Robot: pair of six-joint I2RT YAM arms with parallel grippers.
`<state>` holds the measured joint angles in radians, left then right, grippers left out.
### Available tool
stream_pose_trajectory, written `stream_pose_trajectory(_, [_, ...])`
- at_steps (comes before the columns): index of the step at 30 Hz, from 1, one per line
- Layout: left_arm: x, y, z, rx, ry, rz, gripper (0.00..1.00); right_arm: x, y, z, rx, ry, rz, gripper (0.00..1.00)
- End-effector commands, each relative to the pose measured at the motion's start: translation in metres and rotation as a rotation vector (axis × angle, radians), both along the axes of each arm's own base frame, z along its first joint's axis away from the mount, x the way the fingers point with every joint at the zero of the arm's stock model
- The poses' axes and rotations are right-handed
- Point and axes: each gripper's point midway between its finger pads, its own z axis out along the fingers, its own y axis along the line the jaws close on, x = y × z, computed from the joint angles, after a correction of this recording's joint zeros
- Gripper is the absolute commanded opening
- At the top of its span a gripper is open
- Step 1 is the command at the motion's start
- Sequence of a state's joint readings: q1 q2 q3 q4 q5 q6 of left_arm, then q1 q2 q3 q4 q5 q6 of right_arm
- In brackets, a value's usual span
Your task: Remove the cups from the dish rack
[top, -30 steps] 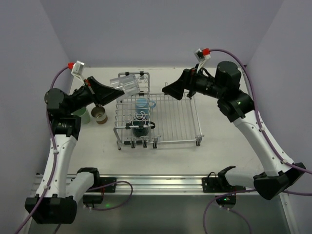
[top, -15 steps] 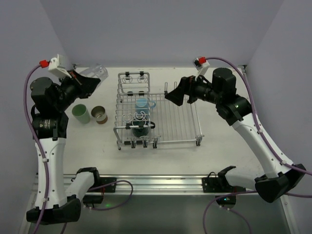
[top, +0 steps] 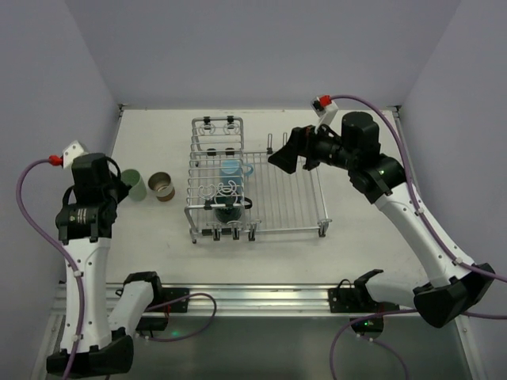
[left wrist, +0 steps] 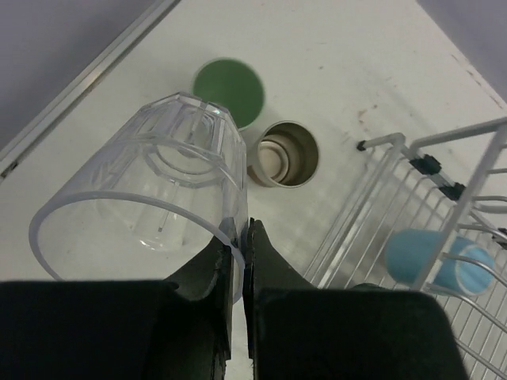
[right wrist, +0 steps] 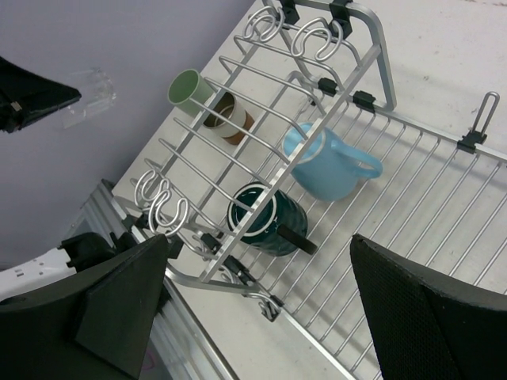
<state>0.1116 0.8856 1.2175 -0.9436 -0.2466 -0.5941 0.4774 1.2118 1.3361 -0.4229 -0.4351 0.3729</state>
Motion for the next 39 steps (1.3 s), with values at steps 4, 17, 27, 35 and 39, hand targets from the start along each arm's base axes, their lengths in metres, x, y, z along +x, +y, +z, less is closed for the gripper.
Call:
stream_pose_trajectory(4, [-0.049,0.039,-0.024,-0.013,-0.007,0.392,0.0,0.002,0.001,-0.007,-0.013,0.017,0.005,0.99])
stream_pose_trajectory(17, [-0.056,0.067,-0.074,0.094,0.147,0.566,0.0,-0.005,-0.004,-0.004,-0.039,0.027,0.005,0.99])
stream_pose_trajectory(27, [-0.066,0.071,-0.084,0.137,0.24,0.581,0.0,-0.011,-0.005,-0.007,-0.025,0.043,0.011,0.99])
stream_pose_trajectory(35, [-0.049,0.061,-0.077,0.046,0.069,0.539,0.0,-0.02,-0.013,-0.008,-0.034,0.036,-0.006,0.99])
stream_pose_trajectory(39, [-0.043,0.054,-0.107,0.015,0.226,0.53,0.0,-0.022,-0.014,-0.006,-0.039,0.037,-0.005,0.99])
